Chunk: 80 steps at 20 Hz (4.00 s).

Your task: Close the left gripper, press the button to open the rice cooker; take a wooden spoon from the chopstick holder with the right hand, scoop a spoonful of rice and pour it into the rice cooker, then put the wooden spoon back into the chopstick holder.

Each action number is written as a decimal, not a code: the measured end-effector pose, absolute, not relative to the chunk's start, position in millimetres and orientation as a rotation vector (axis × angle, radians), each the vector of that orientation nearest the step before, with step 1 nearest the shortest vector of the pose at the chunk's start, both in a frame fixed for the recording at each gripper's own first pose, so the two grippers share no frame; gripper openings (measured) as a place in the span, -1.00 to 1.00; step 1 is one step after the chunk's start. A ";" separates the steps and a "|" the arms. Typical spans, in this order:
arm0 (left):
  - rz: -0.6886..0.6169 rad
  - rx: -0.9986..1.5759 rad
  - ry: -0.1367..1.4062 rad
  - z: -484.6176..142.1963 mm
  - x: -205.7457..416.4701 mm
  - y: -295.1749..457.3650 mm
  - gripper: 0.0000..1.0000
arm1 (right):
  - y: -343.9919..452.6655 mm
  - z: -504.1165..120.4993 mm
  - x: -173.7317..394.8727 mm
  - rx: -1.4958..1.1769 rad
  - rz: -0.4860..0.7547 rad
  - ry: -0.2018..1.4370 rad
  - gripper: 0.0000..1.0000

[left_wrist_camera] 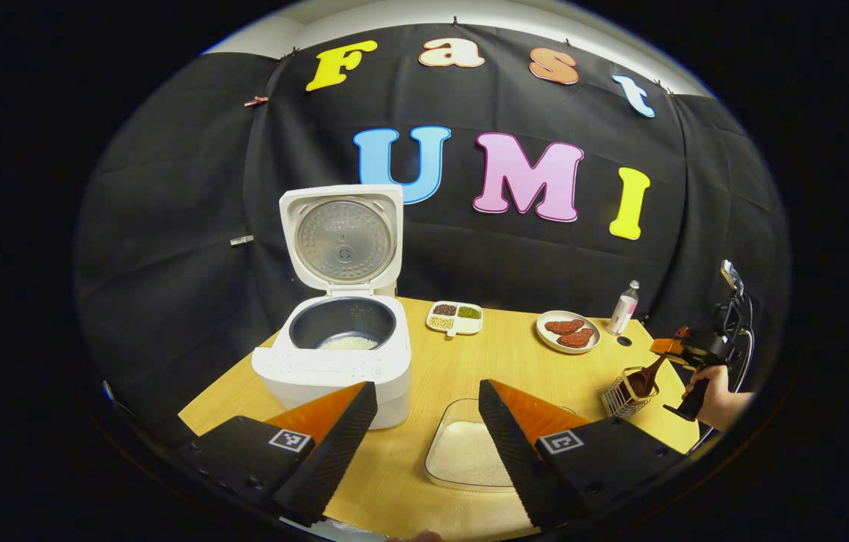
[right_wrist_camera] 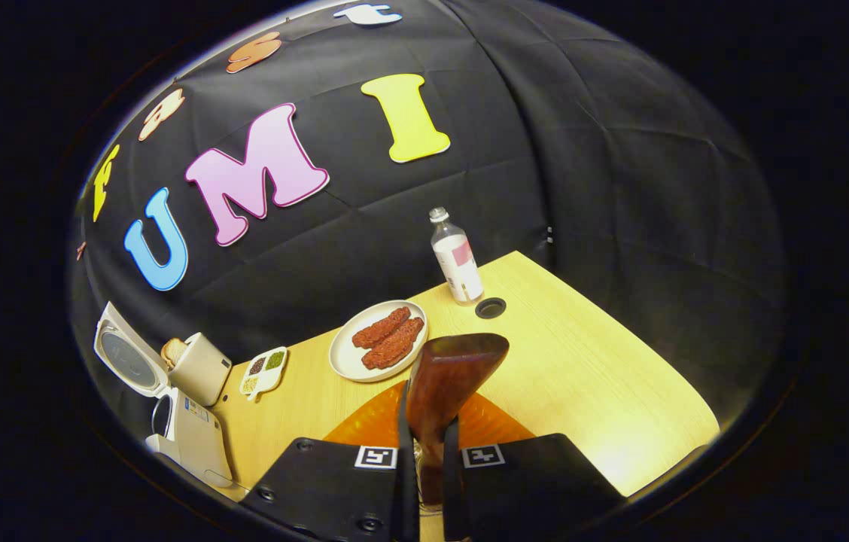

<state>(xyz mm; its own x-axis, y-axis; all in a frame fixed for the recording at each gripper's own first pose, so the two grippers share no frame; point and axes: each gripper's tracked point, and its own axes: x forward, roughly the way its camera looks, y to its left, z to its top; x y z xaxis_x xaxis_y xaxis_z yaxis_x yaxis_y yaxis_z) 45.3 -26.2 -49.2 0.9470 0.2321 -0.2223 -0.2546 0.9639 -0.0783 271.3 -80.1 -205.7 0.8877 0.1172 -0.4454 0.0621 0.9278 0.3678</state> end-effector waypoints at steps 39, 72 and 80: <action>0.266 -0.150 -0.018 210.4 230.3 247.4 0.87 | -112.7 -165.3 79.9 0.206 -0.108 0.479 0.97; 0.269 -0.147 0.375 55.1 234.3 203.5 0.94 | -80.4 -149.1 42.5 0.075 0.051 0.454 0.97; 0.292 -0.116 0.337 -11.3 205.1 181.0 0.94 | -70.6 -162.5 35.5 0.059 0.093 0.494 0.97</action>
